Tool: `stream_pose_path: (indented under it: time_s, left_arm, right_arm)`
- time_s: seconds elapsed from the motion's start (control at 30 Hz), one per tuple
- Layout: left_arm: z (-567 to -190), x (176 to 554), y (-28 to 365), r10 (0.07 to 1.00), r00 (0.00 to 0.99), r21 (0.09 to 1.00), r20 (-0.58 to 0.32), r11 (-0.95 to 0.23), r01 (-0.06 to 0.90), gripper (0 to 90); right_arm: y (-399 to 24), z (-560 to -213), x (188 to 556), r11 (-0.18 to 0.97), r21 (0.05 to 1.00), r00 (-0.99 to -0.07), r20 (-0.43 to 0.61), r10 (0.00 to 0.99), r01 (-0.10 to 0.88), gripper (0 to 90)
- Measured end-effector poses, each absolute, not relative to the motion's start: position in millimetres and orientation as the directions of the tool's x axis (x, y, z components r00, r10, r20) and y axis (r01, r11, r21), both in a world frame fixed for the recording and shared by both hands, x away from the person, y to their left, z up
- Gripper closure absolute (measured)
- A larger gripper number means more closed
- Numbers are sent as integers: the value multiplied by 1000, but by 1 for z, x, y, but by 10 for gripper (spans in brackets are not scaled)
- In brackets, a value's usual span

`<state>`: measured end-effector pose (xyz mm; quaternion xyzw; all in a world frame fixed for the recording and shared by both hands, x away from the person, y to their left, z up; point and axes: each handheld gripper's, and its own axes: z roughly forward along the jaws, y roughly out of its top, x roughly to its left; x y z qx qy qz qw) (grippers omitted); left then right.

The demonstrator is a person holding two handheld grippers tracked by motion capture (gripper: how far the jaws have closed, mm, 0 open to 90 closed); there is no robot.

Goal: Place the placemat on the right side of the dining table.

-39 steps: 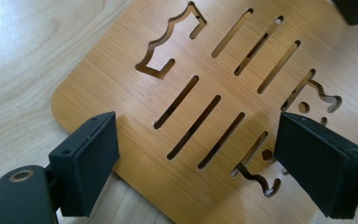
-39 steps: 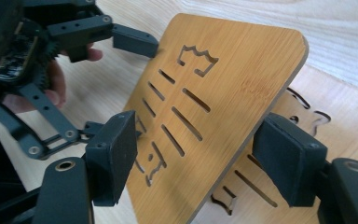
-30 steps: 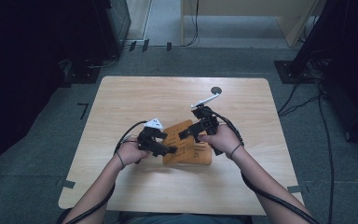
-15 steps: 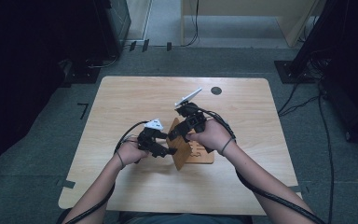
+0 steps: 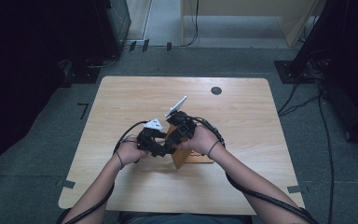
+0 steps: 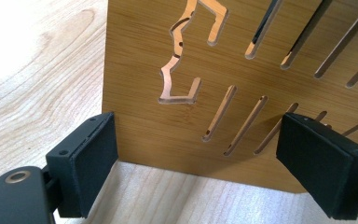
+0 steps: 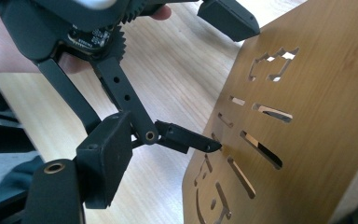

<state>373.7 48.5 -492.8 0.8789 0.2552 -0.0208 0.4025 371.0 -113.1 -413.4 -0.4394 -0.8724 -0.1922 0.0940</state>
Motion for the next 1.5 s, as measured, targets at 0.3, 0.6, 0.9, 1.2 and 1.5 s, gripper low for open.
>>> stream_pose_path:
  time_s: [0.3, 0.6, 0.9, 1.2, 1.5]
  left_arm:
    - [-493, 374, 50, 432, 870, 698, -238, -547, 462, 117]
    - [-490, 373, 53, 445, 869, 695, -215, -556, 457, 134]
    - [-485, 377, 64, 507, 837, 703, -205, -519, 486, 134]
    - [-486, 377, 62, 511, 838, 700, -191, -528, 481, 134]
    - [-488, 377, 59, 501, 845, 697, -187, -538, 474, 134]
  right_arm:
    - [-125, -415, 388, 459, 156, -482, 375, 792, 875, 744]
    - [-130, -416, 395, 429, 102, -430, 417, 801, 898, 852]
    - [-130, -398, 398, 437, 131, -452, 384, 805, 890, 878]
    - [-142, -393, 401, 434, 143, -455, 360, 814, 889, 876]
    - [-153, -394, 404, 415, 136, -435, 353, 828, 900, 875]
